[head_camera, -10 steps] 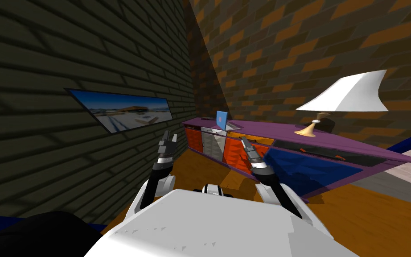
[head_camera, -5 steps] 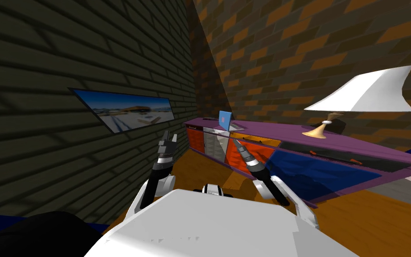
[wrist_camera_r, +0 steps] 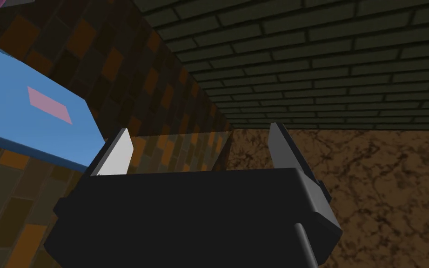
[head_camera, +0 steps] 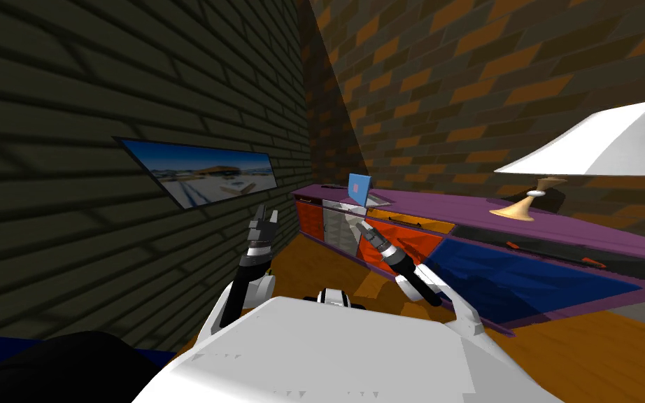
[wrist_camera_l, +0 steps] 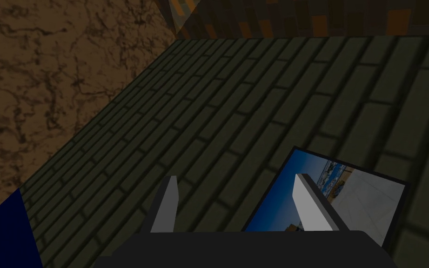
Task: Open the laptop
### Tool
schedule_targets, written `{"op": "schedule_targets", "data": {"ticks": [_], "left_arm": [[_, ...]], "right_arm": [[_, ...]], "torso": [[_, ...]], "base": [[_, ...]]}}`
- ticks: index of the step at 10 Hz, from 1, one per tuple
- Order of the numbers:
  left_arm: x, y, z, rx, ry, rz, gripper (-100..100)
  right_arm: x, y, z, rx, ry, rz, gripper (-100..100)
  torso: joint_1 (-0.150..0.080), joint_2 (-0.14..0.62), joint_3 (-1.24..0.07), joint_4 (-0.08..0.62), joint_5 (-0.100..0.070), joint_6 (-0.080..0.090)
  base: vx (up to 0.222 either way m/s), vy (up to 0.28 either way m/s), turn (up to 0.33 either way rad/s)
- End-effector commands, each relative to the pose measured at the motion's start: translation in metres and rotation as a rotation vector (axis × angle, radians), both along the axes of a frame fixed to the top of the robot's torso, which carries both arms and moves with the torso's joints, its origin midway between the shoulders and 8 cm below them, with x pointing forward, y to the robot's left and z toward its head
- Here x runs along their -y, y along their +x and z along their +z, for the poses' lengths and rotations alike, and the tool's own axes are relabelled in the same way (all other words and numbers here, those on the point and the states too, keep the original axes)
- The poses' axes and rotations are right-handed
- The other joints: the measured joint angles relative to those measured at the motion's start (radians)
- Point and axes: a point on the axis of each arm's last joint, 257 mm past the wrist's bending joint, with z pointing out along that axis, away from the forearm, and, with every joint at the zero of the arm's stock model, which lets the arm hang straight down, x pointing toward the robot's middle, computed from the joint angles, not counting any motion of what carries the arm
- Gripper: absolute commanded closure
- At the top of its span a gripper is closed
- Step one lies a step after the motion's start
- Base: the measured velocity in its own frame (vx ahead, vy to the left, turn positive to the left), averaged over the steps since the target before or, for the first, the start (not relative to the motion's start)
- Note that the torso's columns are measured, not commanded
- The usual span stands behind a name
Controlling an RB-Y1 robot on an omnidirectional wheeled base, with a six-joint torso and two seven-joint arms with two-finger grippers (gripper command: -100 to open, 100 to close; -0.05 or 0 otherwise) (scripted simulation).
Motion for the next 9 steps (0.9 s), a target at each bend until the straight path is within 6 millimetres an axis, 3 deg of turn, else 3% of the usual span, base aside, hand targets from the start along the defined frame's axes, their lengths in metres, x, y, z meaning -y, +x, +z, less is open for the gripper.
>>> {"op": "schedule_targets", "data": {"ticks": [1, 3, 9], "left_arm": [[0.000, 0.000, 0.000, 0.000, 0.000, 0.000, 0], [0.000, 0.000, 0.000, 0.000, 0.000, 0.000, 0], [0.000, 0.000, 0.000, 0.000, 0.000, 0.000, 0]], "right_arm": [[-0.006, 0.007, -0.012, 0.010, -0.105, 0.031, -100], [-0.015, 0.015, -0.034, 0.023, -0.254, 0.077, -100], [0.007, 0.050, -0.067, 0.060, -0.572, 0.098, -100]], "torso": [[0.001, 0.000, 0.000, 0.000, 0.000, 0.000], [0.002, -0.001, -0.001, 0.000, 0.000, 0.000], [0.001, 0.000, 0.000, 0.000, 0.000, 0.000]], "base": [[0.018, 0.060, 0.025], [0.025, 0.078, 0.051], [0.019, 0.062, 0.033]]}}
